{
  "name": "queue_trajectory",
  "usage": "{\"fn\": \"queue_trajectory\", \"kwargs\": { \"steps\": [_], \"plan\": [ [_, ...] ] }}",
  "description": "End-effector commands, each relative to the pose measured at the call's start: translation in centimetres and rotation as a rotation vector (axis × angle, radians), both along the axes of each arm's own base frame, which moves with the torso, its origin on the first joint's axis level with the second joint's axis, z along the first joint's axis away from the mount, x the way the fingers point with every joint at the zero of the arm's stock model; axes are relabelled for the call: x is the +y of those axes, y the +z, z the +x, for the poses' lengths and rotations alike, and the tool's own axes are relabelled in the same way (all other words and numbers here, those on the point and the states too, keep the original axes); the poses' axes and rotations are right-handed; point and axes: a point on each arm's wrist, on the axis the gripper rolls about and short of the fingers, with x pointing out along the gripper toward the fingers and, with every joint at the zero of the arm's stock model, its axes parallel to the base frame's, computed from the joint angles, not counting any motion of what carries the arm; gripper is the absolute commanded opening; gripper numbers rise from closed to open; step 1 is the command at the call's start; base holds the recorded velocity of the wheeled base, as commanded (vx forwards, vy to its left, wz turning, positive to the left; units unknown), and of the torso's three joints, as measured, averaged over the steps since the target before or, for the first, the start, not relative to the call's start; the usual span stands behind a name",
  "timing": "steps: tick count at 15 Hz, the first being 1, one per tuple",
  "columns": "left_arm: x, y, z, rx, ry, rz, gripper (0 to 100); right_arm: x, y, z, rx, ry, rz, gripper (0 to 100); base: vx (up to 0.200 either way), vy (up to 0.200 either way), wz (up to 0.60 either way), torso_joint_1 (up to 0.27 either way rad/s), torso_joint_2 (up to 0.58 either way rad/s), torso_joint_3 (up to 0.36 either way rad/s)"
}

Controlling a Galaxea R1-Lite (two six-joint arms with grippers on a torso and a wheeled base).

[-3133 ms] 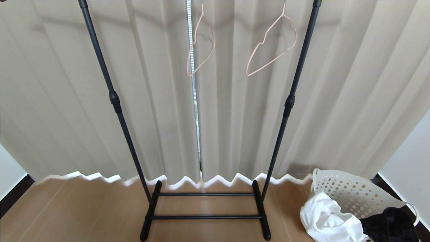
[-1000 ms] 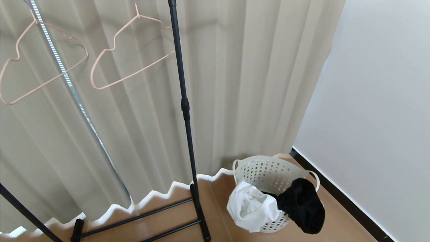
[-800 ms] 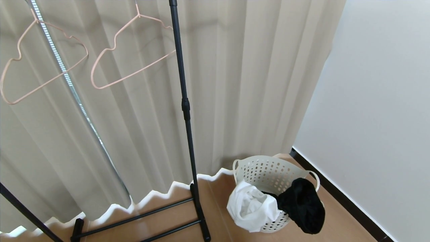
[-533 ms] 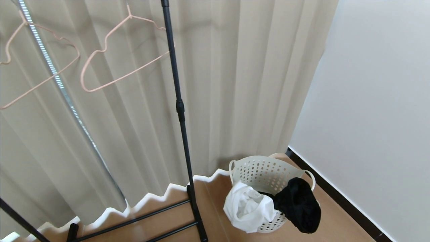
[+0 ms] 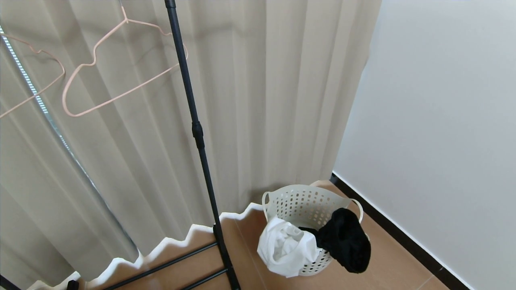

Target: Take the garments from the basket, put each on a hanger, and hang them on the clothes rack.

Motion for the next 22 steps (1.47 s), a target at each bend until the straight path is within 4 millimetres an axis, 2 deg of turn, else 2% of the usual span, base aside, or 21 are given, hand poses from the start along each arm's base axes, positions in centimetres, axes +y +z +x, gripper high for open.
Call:
{"fn": "queue_trajectory", "kwargs": {
  "steps": [1, 8, 22],
  "plan": [
    [0.0, 0.0, 0.01, 0.001, 0.001, 0.002, 100, 0.0, 0.0, 0.01, 0.001, 0.001, 0.001, 100, 0.0, 0.0, 0.0, 0.0, 0.0, 0.0],
    [0.0, 0.0, 0.01, 0.001, -0.001, 0.0, 100, 0.0, 0.0, 0.01, 0.001, 0.001, 0.001, 100, 0.0, 0.0, 0.0, -0.035, 0.18, 0.132],
    [0.0, -0.01, 0.01, 0.002, -0.001, 0.003, 100, 0.0, 0.0, 0.01, 0.001, -0.001, 0.004, 100, 0.0, 0.0, 0.0, -0.004, 0.06, -0.14]
  ]
}}
